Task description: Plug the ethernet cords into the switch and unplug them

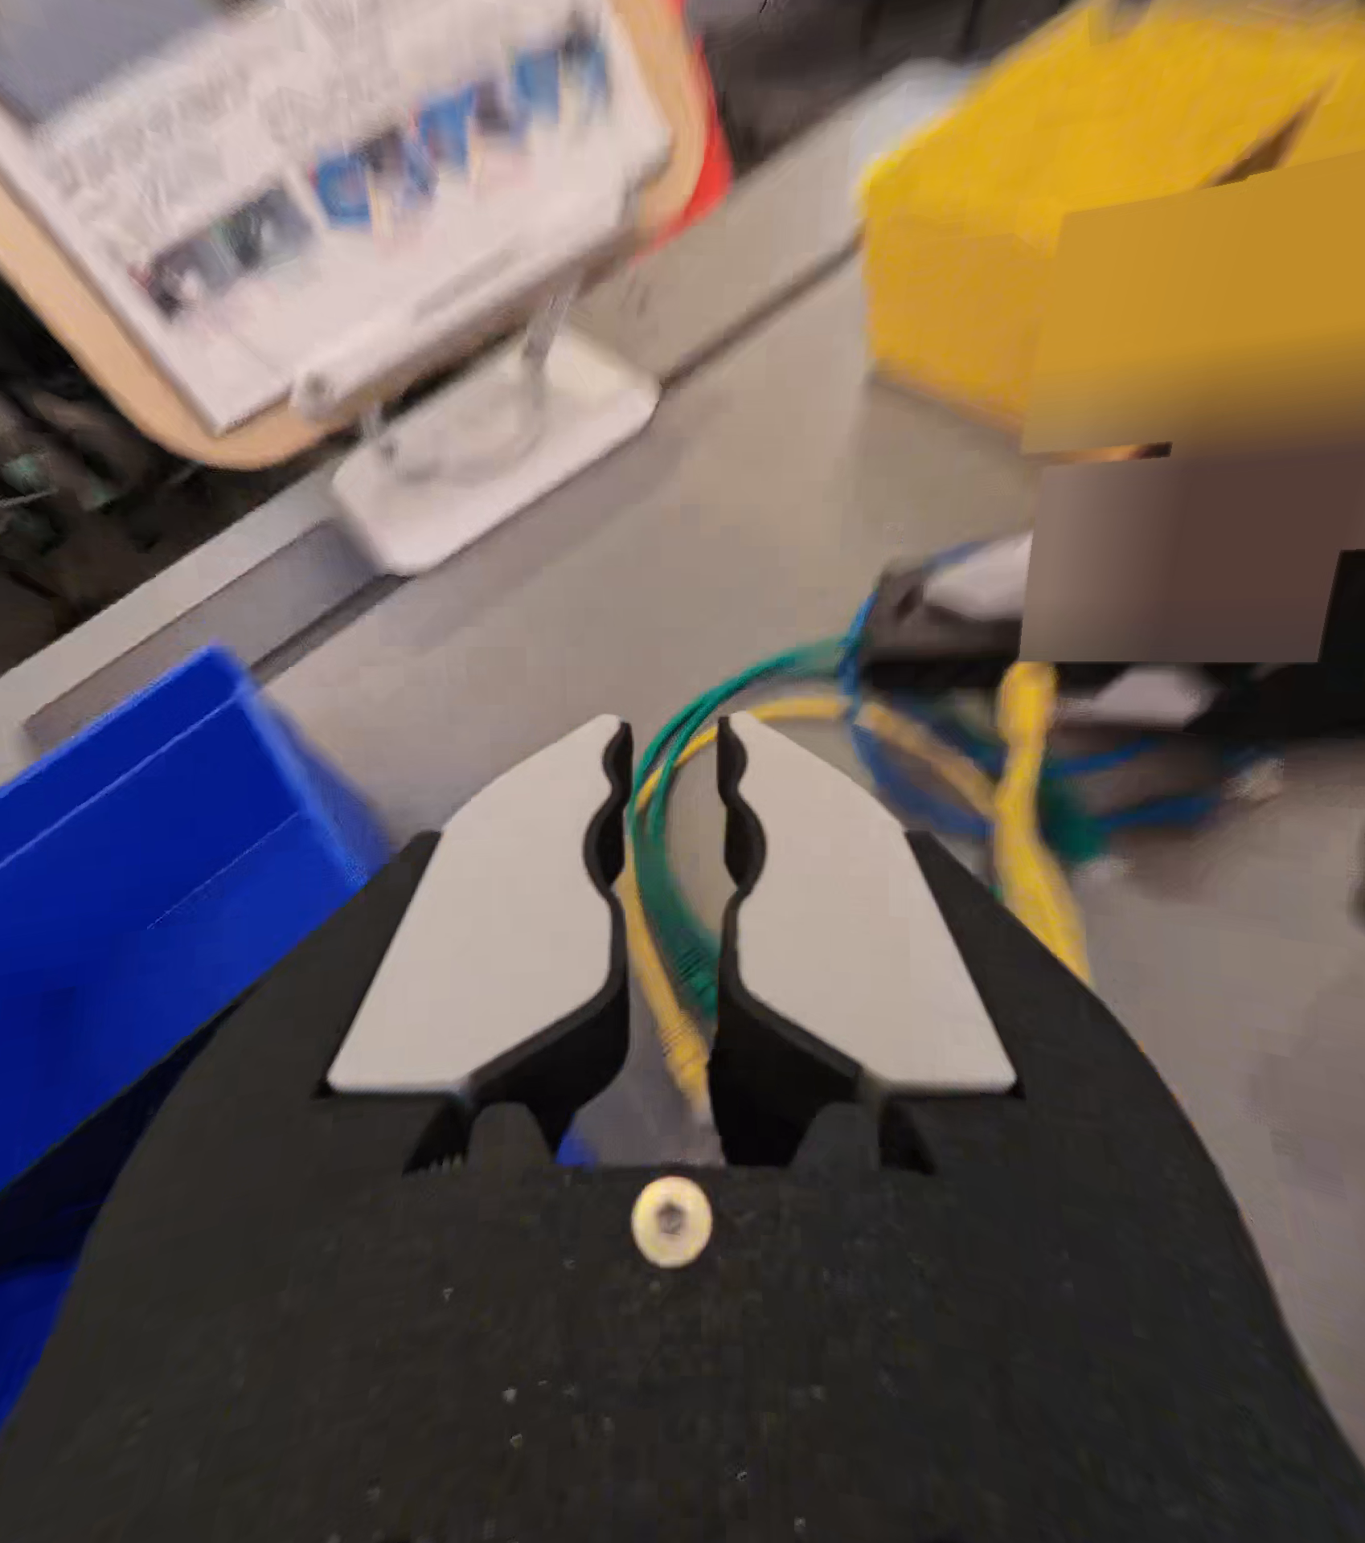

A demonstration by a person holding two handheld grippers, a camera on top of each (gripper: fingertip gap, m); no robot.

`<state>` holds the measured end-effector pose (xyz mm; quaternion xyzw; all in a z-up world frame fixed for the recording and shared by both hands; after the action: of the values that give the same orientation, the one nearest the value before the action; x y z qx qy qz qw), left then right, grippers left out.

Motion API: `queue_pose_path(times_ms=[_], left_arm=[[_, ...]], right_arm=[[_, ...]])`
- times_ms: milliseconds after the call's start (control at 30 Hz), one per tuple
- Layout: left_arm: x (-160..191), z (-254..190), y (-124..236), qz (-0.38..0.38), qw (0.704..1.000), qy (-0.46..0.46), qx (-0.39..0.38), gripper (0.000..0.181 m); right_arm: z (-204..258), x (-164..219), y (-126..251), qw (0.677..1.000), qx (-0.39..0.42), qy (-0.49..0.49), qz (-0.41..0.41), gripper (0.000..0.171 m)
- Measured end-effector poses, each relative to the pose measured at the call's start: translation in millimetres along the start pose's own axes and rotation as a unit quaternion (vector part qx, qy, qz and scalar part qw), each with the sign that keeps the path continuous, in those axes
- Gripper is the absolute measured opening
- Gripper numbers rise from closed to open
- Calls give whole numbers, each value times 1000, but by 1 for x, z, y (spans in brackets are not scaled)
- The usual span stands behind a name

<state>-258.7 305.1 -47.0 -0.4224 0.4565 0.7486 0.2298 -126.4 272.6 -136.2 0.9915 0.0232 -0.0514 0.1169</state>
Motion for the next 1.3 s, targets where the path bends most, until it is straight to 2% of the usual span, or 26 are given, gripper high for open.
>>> queue_pose_path(times_ms=[33,100,167,233,267,333,400,500,800,1133,1233,1300], left_arm=[[-19,-8,9,-43,998,30,41,16],[-47,-44,19,-90,981,46,166,32],[-44,-78,6,-42,970,18,241,41],[-21,-96,-19,42,967,-45,249,36],[-9,-104,-28,70,960,-73,260,31],[5,-122,-38,100,946,-86,296,34],[10,-128,-42,105,943,-88,302,30],[5,-125,-45,78,954,-78,278,13],[13,-124,-52,99,963,-25,251,12],[37,-125,-49,127,966,-82,210,13],[34,-125,-51,106,964,-15,244,13],[26,-124,-49,70,959,44,272,13]], right_arm=[[1,-3,1,1000,-1,1,-5,31],[1,-10,4,1000,4,6,-14,31],[-2,-15,9,1000,16,12,-24,31],[-6,-22,15,998,30,15,-44,30],[-7,-23,17,998,36,13,-50,30],[-10,-19,17,999,34,4,-40,30],[-15,-15,19,998,41,-5,-44,30],[-21,-16,25,997,45,-23,-60,30],[-12,-11,15,998,21,-28,-57,31],[10,-19,1,999,-27,-27,-37,32],[7,-17,2,999,-14,-19,-37,32],[-7,-17,8,998,40,15,-43,30]])
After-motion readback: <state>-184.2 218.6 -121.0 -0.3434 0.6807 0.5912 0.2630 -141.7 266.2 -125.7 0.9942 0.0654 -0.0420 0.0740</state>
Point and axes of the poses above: each gripper's, where its closed fingertips meet, y back along the fingers, x out of its underside, z = x × y across the jaws, the point moved 1 cm from there along y, back along the fingers, and after that the axes turned 1 degree about -x, right-handed, at the moved point
